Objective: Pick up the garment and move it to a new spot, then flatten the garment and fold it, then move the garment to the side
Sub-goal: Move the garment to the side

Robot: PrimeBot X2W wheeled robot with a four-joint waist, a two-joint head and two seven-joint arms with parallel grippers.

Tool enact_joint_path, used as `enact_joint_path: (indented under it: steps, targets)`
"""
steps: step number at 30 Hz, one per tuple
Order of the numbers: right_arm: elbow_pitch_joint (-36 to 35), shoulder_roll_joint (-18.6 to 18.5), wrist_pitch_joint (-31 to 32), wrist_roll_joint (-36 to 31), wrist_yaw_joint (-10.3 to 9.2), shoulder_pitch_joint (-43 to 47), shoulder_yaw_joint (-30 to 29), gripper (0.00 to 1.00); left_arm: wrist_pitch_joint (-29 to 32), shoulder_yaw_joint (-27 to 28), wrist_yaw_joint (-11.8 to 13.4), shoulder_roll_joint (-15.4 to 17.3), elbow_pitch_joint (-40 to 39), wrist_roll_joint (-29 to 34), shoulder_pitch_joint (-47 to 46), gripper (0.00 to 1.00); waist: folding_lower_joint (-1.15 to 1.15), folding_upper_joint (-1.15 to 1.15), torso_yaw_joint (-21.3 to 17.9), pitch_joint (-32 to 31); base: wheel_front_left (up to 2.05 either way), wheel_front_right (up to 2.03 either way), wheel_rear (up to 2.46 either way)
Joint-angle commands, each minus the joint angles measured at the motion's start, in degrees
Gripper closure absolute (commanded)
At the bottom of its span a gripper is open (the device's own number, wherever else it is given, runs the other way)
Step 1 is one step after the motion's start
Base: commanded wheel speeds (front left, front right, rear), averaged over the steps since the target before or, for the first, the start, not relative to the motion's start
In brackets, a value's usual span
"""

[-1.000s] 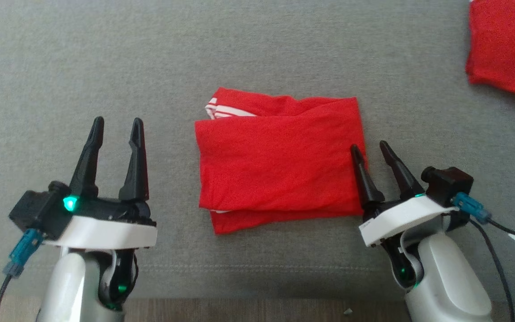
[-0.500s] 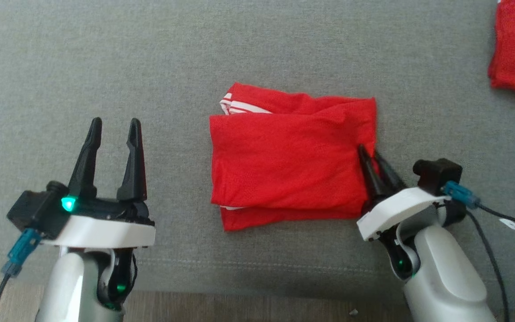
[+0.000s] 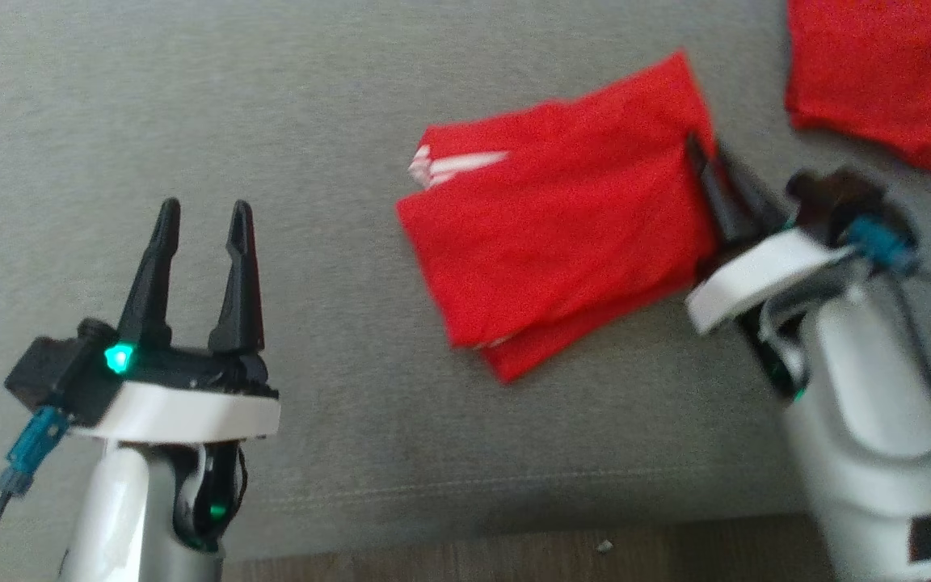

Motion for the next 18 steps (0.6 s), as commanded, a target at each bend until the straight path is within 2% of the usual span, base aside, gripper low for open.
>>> enact_joint_path:
  steps: [1,10,18]
  targets:
    - [-3.63,-1.5,1.09,-0.29,0.35,-3.29,1.13,1.0,-0.29,1.44,0.0,0.36,-2.55,0.73,-2.88,0.0,0.0,0.0,-2.88,1.66,0.0,0.0,0.0]
    - [-9.44,-9.29,5.53,3.74,0.35,-11.59,-0.13,1.0,-0.29,-0.61,0.0,3.66,-3.59,1.71,-7.37,0.0,0.0,0.0,-10.03,7.1,0.0,0.0,0.0]
    - [-6.81,-13.36,4.63,6.6,0.35,-15.07,-4.33,1.0,-0.29,-2.77,0.0,7.69,-3.87,1.94,-11.13,0.0,0.0,0.0,-15.14,11.67,0.0,0.0,0.0]
